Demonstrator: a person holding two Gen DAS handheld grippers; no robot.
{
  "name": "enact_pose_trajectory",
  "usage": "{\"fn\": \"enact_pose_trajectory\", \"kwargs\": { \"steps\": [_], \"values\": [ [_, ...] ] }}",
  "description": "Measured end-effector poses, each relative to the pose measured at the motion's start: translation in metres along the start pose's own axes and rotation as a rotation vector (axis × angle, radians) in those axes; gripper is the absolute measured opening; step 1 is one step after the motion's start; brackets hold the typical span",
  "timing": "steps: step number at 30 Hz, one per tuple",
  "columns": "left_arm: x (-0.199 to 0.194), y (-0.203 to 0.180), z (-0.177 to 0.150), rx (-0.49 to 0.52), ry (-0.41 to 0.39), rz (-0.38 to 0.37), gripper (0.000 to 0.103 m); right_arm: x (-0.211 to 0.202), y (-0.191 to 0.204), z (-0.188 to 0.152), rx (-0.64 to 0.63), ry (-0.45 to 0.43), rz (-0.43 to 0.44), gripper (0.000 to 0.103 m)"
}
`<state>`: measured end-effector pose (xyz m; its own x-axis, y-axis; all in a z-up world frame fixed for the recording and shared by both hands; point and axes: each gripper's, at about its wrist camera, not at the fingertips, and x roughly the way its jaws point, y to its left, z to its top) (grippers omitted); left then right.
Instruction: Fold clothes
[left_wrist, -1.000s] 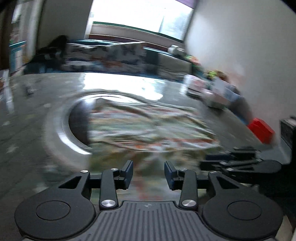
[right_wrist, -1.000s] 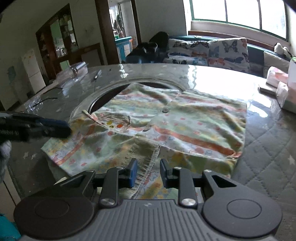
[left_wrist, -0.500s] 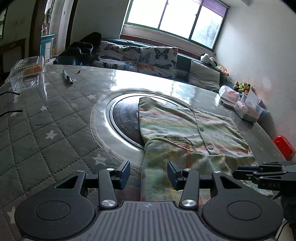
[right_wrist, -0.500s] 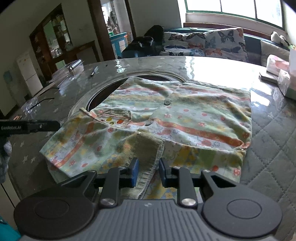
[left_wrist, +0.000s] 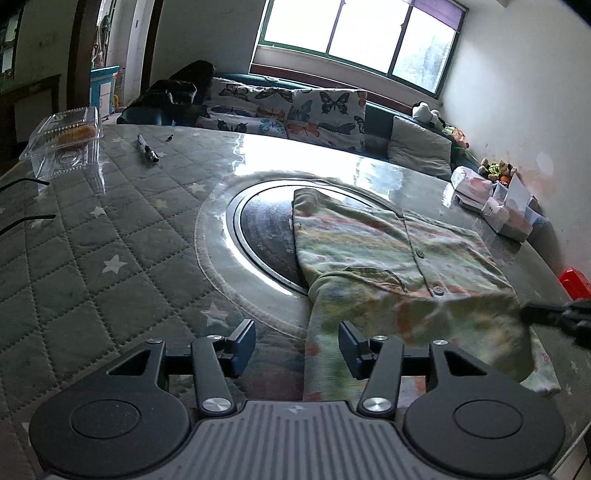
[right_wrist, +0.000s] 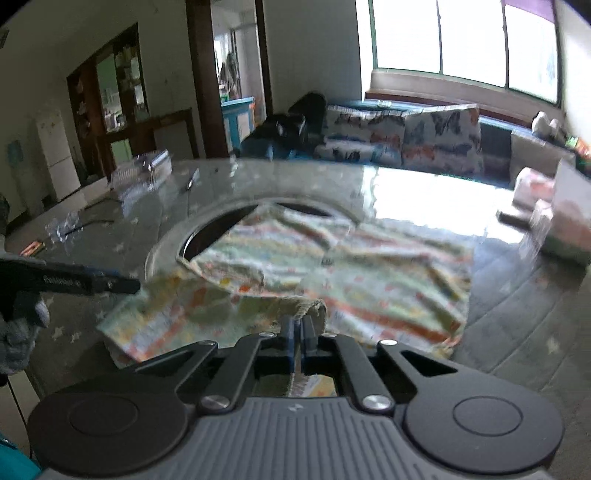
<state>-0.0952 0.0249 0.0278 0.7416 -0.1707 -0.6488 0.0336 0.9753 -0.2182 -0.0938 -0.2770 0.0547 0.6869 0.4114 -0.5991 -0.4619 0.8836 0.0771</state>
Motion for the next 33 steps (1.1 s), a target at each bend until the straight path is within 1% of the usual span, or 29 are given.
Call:
{"fn": "enact_pose_trajectory", "kwargs": {
  "steps": [4, 6, 8, 11, 14, 18, 19, 22, 25, 29, 33],
  "values": [
    [0.003, -0.001, 0.0, 0.004, 0.004, 0.002, 0.054, -0.013, -0.007, 0.005, 0.005, -0.035, -0.045, 0.002],
    [0.004, -0.002, 0.0, 0.009, 0.005, 0.004, 0.054, -0.011, -0.011, 0.003, 0.02, -0.013, -0.06, 0.002],
    [0.005, -0.002, 0.0, 0.014, 0.006, 0.006, 0.054, -0.003, -0.013, -0.002, 0.022, 0.038, -0.067, 0.002],
    [0.008, -0.004, 0.002, 0.021, 0.005, 0.013, 0.054, 0.005, -0.013, -0.009, 0.009, 0.066, -0.087, 0.003],
    [0.012, -0.008, 0.009, 0.04, -0.001, 0.02, 0.054, 0.01, -0.016, -0.007, 0.015, 0.074, -0.108, 0.008],
    [0.022, -0.018, 0.021, 0.071, -0.018, 0.027, 0.052, 0.017, -0.019, -0.005, 0.0, 0.059, -0.096, 0.008],
    [0.026, -0.02, 0.023, 0.074, -0.018, 0.026, 0.05, 0.021, -0.019, -0.005, -0.002, 0.06, -0.081, 0.008],
    [0.037, -0.027, 0.027, 0.09, -0.013, 0.016, 0.048, 0.033, -0.016, -0.005, -0.012, 0.066, -0.05, 0.008],
    [0.047, -0.032, 0.025, 0.122, -0.001, 0.024, 0.044, 0.047, -0.014, -0.008, -0.025, 0.076, -0.028, 0.008],
    [0.059, -0.031, 0.02, 0.148, 0.023, 0.045, 0.044, 0.055, -0.019, -0.013, -0.007, 0.104, -0.026, 0.008],
    [0.055, -0.029, 0.02, 0.154, 0.007, 0.044, 0.046, 0.052, -0.022, -0.016, -0.002, 0.11, -0.025, 0.009]
  ]
}}
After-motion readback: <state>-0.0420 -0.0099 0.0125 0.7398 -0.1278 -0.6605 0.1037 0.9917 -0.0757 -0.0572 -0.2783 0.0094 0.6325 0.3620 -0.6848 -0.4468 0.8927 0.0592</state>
